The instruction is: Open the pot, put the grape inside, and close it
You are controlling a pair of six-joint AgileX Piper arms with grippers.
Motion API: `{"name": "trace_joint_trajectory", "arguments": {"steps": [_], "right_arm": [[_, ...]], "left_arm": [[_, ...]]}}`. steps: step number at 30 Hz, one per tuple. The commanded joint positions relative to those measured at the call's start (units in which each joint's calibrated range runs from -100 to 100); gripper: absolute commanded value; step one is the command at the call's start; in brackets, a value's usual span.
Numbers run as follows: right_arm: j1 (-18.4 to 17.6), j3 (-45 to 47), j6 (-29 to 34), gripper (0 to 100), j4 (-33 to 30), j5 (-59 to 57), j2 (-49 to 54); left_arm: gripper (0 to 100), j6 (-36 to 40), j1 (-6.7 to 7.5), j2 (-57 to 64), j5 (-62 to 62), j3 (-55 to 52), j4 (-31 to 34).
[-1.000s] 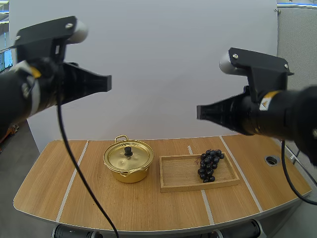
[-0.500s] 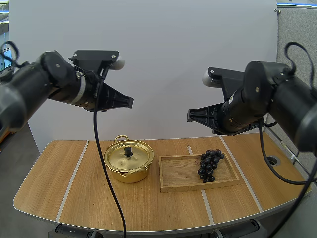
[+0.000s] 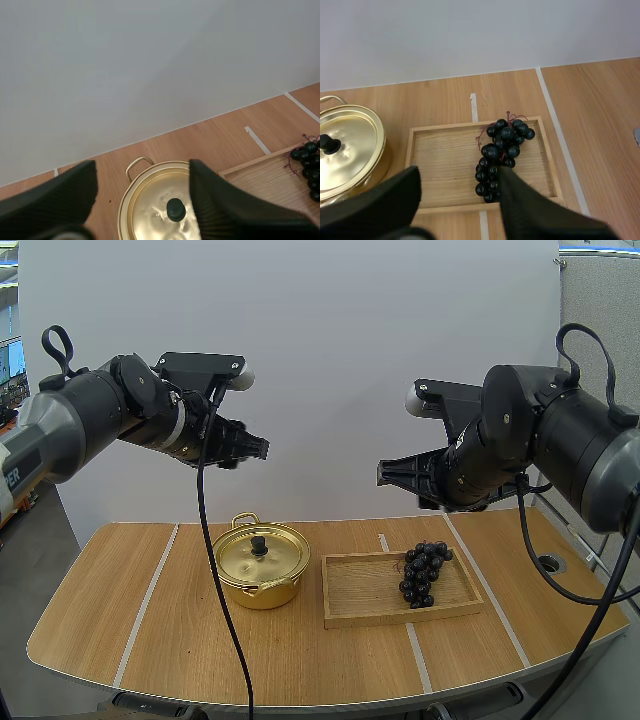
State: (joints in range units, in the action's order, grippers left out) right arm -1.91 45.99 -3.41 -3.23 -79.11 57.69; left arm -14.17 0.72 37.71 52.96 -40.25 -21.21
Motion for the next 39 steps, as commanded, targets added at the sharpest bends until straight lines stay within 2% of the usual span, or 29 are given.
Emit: {"name": "trace_joint_trajectory", "arguments": {"steps": [1,10,14,21,23,30,35,39], "right_arm": [[0.2,-0.5,0.1,100,-0.5,1.0,0.3],[0.2,-0.5,1.2,100,-0.5,-0.1,0.3],[0.2,-0.5,1.2,100,-0.5,-0.1,0.3],[0.2,-0.5,1.2,100,-0.5,0.6,0.3],[0.2,-0.5,1.2,100,-0.5,0.6,0.3],[0.2,-0.5,1.2,100,-0.5,0.6,0.3],[0.2,-0.5,1.2,100,-0.5,0.6,0.3],[0.2,-0.5,1.2,100,-0.5,0.6,0.3]], "left_arm": [[100,0.0,0.24,0.0,-1.9,0.3,-1.3],[100,-2.0,0.24,-1.7,2.5,0.5,-0.9],[100,-8.5,0.24,-3.8,4.3,1.1,-1.1],[100,-11.4,0.32,-11.7,14.6,6.6,-2.1],[100,-11.4,0.92,-14.3,17.5,8.9,-1.2],[100,-11.4,4.94,-23.0,24.1,15.4,3.7],[100,-11.3,5.93,-28.8,27.6,17.9,6.0],[100,-11.0,5.98,-32.8,27.8,17.9,8.0]]}}
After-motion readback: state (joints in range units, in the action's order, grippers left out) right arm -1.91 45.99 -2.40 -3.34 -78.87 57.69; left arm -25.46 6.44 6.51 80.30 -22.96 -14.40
